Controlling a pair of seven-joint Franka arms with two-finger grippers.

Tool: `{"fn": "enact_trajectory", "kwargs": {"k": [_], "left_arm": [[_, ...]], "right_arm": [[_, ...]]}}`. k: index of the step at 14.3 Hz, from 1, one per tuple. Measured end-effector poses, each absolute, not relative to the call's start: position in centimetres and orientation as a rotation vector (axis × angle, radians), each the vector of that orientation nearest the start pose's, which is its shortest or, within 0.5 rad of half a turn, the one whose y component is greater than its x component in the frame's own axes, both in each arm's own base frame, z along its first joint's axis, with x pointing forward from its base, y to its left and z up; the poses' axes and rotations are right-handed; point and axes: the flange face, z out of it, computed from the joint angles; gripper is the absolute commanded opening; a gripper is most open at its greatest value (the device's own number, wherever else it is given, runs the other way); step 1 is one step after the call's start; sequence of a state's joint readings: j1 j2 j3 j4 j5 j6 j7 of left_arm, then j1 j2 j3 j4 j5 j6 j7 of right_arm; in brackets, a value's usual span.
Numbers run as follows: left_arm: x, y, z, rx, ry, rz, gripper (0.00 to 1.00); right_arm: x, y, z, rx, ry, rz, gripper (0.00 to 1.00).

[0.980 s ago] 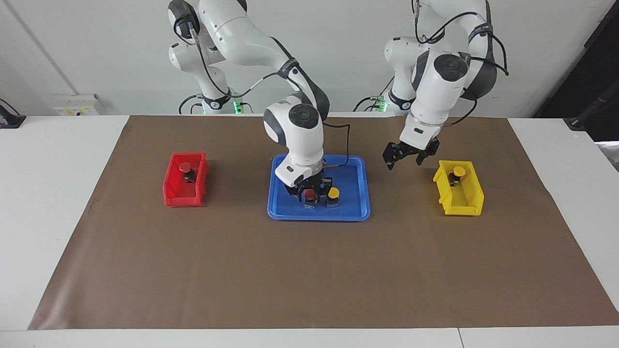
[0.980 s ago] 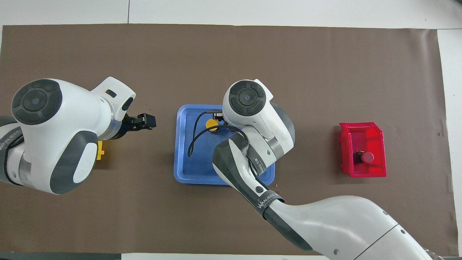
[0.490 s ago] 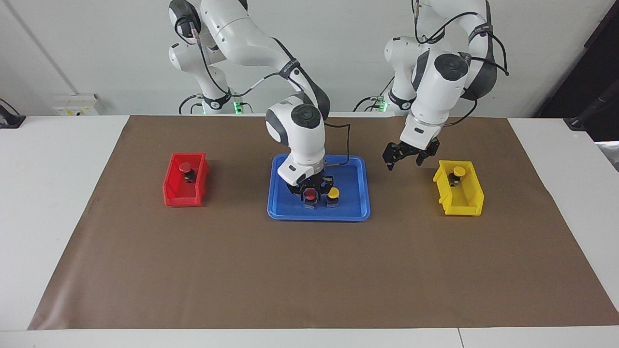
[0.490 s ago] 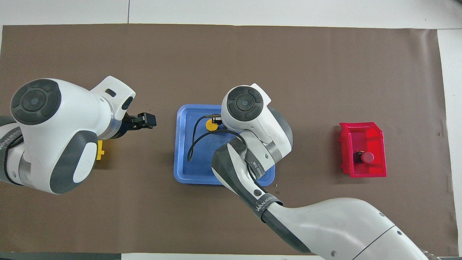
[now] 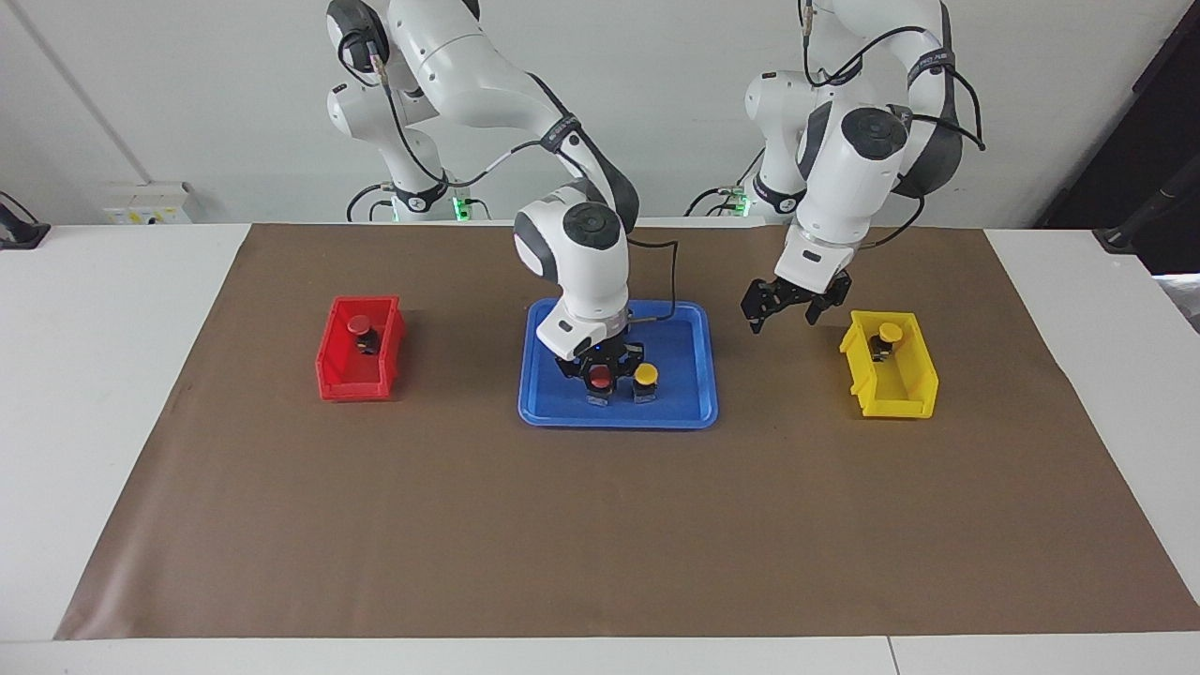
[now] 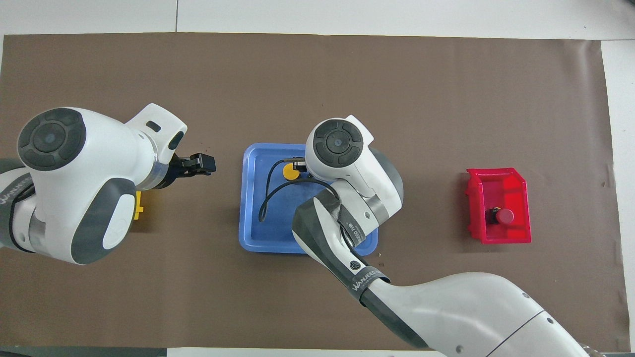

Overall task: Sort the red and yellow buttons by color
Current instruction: 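Grasp the red button with the right gripper while the left gripper waits, then carry the red button to the red bin while the left gripper grasps yellow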

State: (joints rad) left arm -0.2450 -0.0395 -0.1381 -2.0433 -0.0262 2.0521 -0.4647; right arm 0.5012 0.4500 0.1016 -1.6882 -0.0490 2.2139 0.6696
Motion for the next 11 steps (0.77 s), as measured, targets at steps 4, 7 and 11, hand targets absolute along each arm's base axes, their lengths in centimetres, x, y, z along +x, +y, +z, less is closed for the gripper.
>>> {"fn": "enact_trajectory", "kwargs": {"k": [4,7,11], "left_arm": [[51.4,-22.2,46.5,-3.188,-0.148,-0.074,1.00],[52.1,-26.7,45.5,-3.200,-0.150,-0.053,1.00],[52.5,-33.6,42.1,-3.190,-0.156,0.001,1.00]], "right_arm": [[58.0,34.8,39.5,-3.097,0.044,-0.119,0.20],[59.1,26.3,47.3,-3.090,-0.032,-0.056,0.20],[58.3,14.5,52.9,-3.094,-0.134,0.061,0.21]]}}
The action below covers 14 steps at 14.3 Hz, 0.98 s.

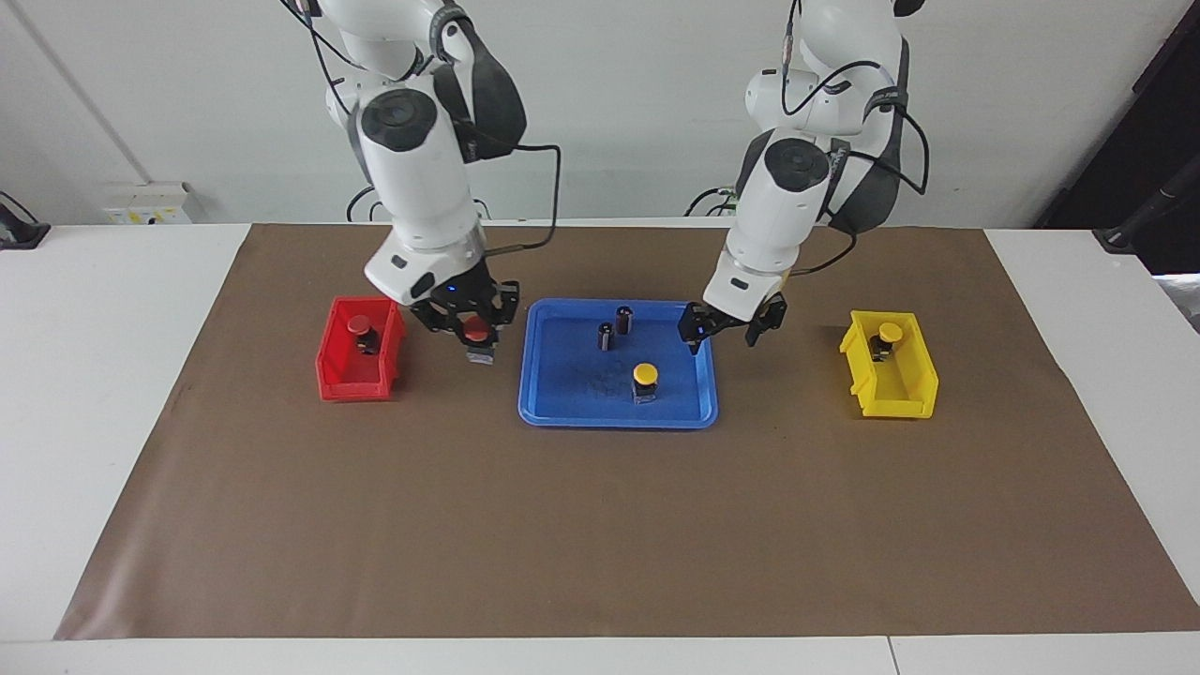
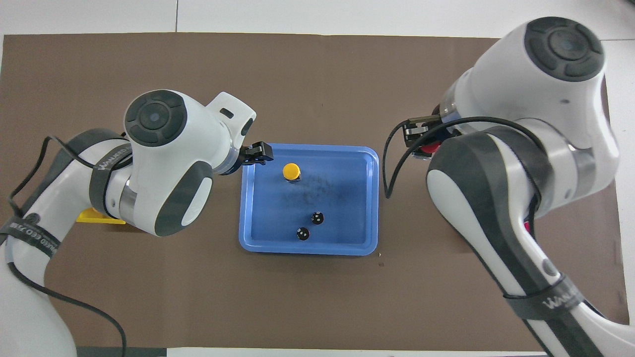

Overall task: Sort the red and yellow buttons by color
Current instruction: 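Carry the red button to the red bin while the left gripper grasps yellow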

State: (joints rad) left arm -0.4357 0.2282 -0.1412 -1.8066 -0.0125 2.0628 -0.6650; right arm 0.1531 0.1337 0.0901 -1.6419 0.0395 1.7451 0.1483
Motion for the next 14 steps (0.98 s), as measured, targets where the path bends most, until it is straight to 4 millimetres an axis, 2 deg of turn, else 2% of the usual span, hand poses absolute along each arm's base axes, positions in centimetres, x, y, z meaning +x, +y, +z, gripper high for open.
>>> {"fn": "enact_trajectory", "kwargs": {"k": [1,3,5,7,9,12,14], "left_arm": [[52.7,-35.3,40.8,-3.177,-0.163,0.008,1.00],[52.9,-38.2,38.0,-3.156,-0.167,0.038,1.00],[52.8,-39.5,36.5,-3.149,-0.168,0.060,1.00],[52.6,-40.1,36.6,-3.151,-0.189,0.056,0.99],[52.4,-40.5,36.8,-3.152,-0.203,0.051,0.91],[52.3,-40.6,36.8,-3.149,-0.237,0.051,0.79],[52.3,-40.6,36.8,-3.148,-0.242,0.051,0.74]], "right_arm": [[58.4,11.9,52.6,-3.093,-0.159,0.080,0.21],[58.6,6.6,50.5,-3.087,-0.201,0.103,0.21],[58.4,3.1,48.0,-3.083,-0.219,0.086,0.21],[57.4,1.8,45.8,-3.083,-0.235,0.075,0.21],[56.2,0.6,44.2,-3.084,-0.263,0.063,0.21],[54.4,-2.1,42.2,-3.081,-0.279,0.083,0.21],[53.7,-3.0,40.9,-3.085,-0.272,0.065,0.21]]}}
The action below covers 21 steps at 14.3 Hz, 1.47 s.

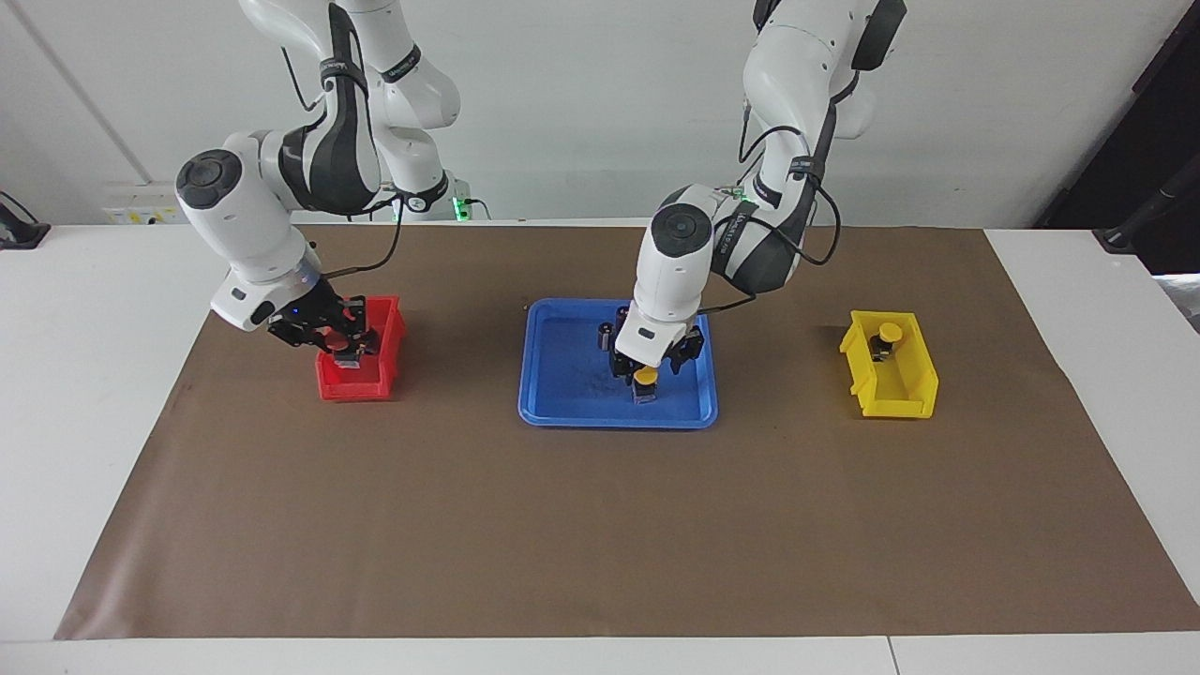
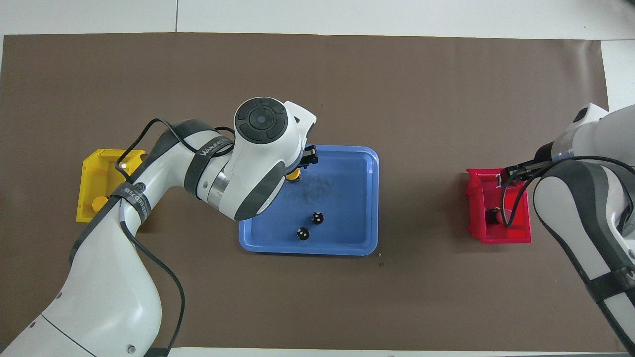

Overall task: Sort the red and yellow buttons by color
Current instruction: 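Carry the red button to the red bin while the left gripper grasps yellow, then carry the yellow button to the yellow bin while the right gripper releases red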

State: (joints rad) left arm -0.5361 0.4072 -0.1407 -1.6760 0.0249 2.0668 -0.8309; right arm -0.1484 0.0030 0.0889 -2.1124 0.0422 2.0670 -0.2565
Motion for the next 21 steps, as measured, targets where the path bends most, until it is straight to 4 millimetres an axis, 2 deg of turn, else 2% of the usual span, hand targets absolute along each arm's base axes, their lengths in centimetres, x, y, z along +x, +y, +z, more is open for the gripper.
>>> {"fn": "enact_trajectory", "kwargs": {"k": [4,6,7,9,10,11,14,16,17,18,19,21], "left_arm": [[52.2,-40.8,36.6,-3.156,-0.245,0.038,0.69],[52.1,-40.9,36.3,-3.161,-0.245,0.030,0.63],[52.1,-40.9,36.2,-3.162,-0.245,0.029,0.53],[52.1,-40.9,36.1,-3.163,-0.245,0.027,0.13],[52.1,-40.9,36.2,-3.163,-0.246,0.026,0.05],[52.2,-40.8,36.2,-3.164,-0.249,0.023,0.02],[52.6,-40.3,36.1,-3.161,-0.265,0.020,0.02],[53.3,-39.2,36.4,-3.150,-0.293,0.028,0.02],[53.8,-38.3,37.1,-3.143,-0.311,0.035,0.02],[54.2,-37.4,38.4,-3.135,-0.325,0.039,0.02],[54.3,-36.4,40.1,-3.126,-0.328,0.044,0.02],[54.4,-33.4,44.4,-3.108,-0.309,0.048,0.02]], "right_arm": [[52.3,-2.4,38.7,-3.092,-0.284,0.026,0.21],[52.1,-2.4,38.2,-3.093,-0.283,0.023,0.21],[52.1,-2.4,38.2,-3.094,-0.283,0.019,0.21],[51.9,-2.5,37.8,-3.095,-0.282,0.010,0.21],[51.7,-2.5,37.3,-3.095,-0.281,0.011,0.21],[51.5,-2.4,36.7,-3.095,-0.281,0.013,0.21],[51.2,-2.3,36.0,-3.097,-0.283,0.002,0.21],[51.1,-2.3,35.7,-3.097,-0.283,0.003,0.22],[51.0,-2.3,35.5,-3.099,-0.282,-0.012,0.32],[50.9,-2.3,35.2,-3.100,-0.282,-0.019,0.47],[50.8,-2.3,35.0,-3.100,-0.282,-0.017,0.55],[50.7,-2.3,34.9,-3.100,-0.281,-0.016,0.64]]}}
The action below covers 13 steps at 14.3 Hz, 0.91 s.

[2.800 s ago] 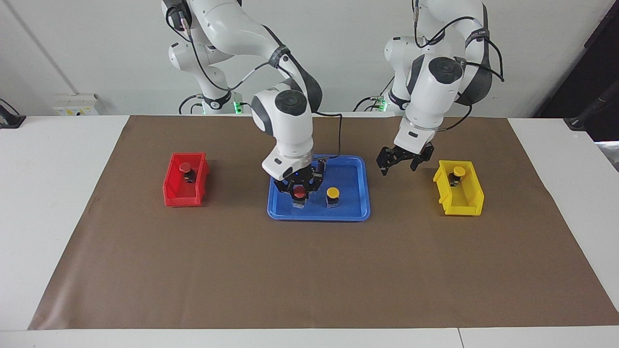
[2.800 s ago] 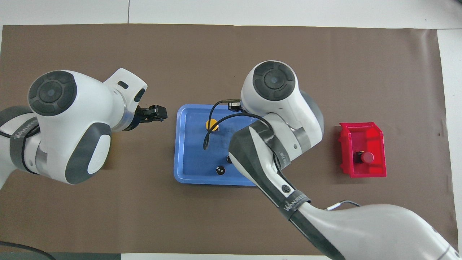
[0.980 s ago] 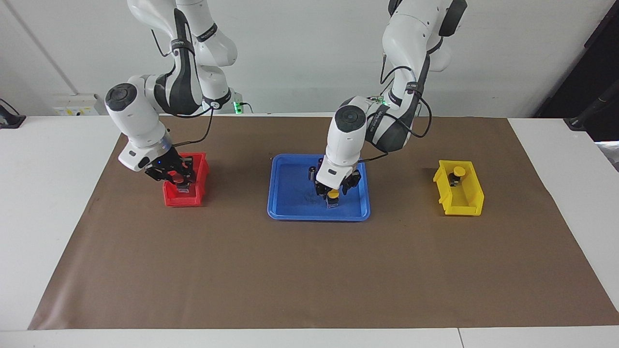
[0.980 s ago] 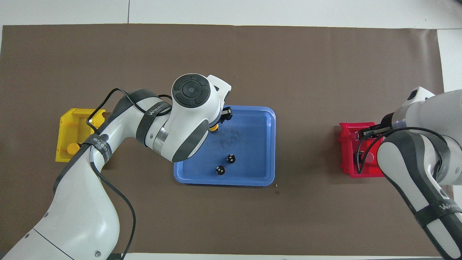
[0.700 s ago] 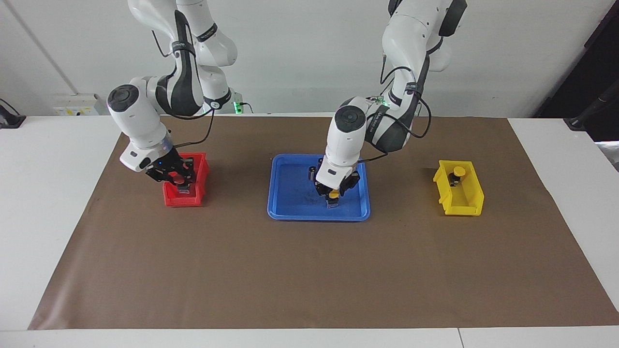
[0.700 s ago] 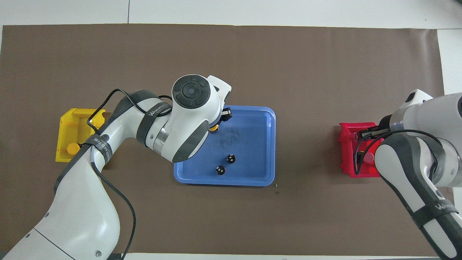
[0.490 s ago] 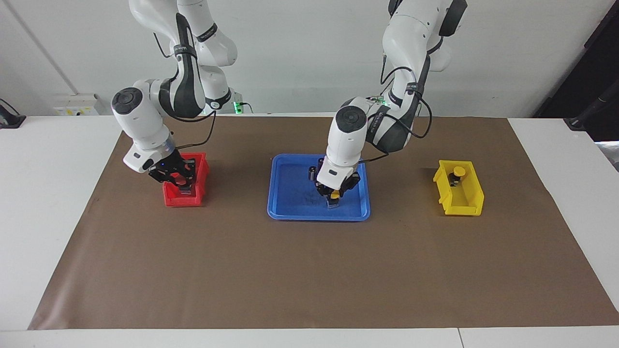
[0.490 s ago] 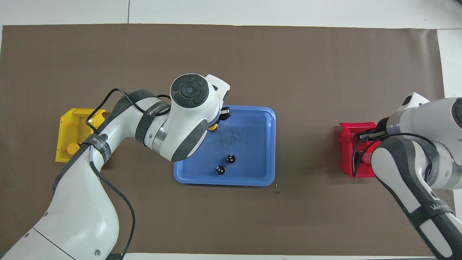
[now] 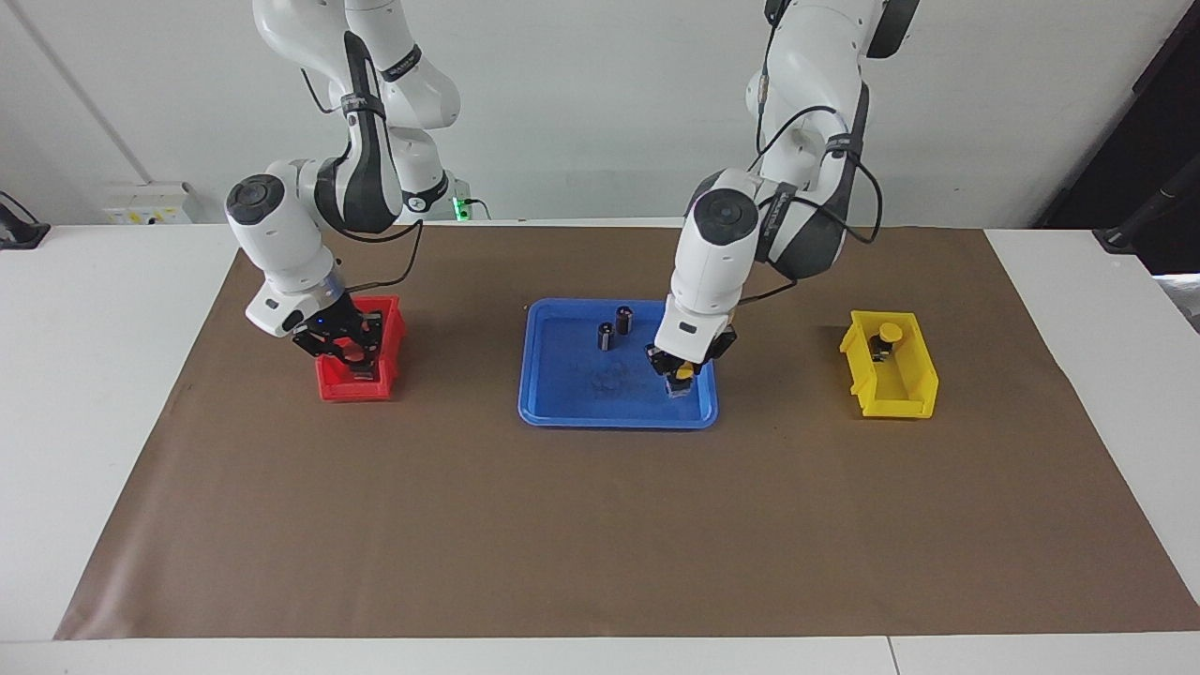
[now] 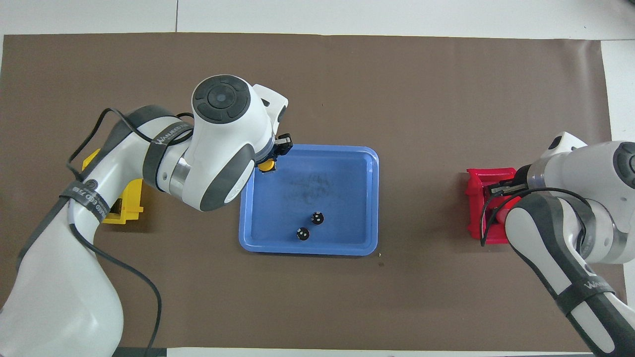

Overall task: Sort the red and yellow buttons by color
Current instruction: 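Carry the yellow button to the yellow bin while the right gripper releases red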

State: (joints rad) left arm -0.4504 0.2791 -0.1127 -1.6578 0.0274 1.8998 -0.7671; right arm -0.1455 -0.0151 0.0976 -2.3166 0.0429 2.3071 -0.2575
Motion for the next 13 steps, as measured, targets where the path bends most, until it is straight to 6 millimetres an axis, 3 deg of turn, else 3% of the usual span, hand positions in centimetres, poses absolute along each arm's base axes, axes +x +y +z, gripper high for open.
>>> {"fn": "enact_trajectory", "kwargs": {"k": [3,8,10,13], "left_arm": [[55.8,-25.6,48.9,-3.092,-0.228,0.081,0.02],[59.7,-11.9,48.0,-3.102,-0.133,0.134,0.02],[60.5,-7.9,48.1,-3.111,-0.105,0.125,0.02],[61.3,-3.5,48.2,-3.123,-0.091,0.073,0.02]], "right_arm": [[50.7,-2.3,34.9,-3.099,-0.295,-0.020,0.64],[50.9,-2.3,35.2,-3.094,-0.353,-0.029,0.65],[51.1,-2.3,35.7,-3.092,-0.355,-0.018,0.65],[51.5,-2.3,36.7,-3.088,-0.356,0.008,0.66]]}}
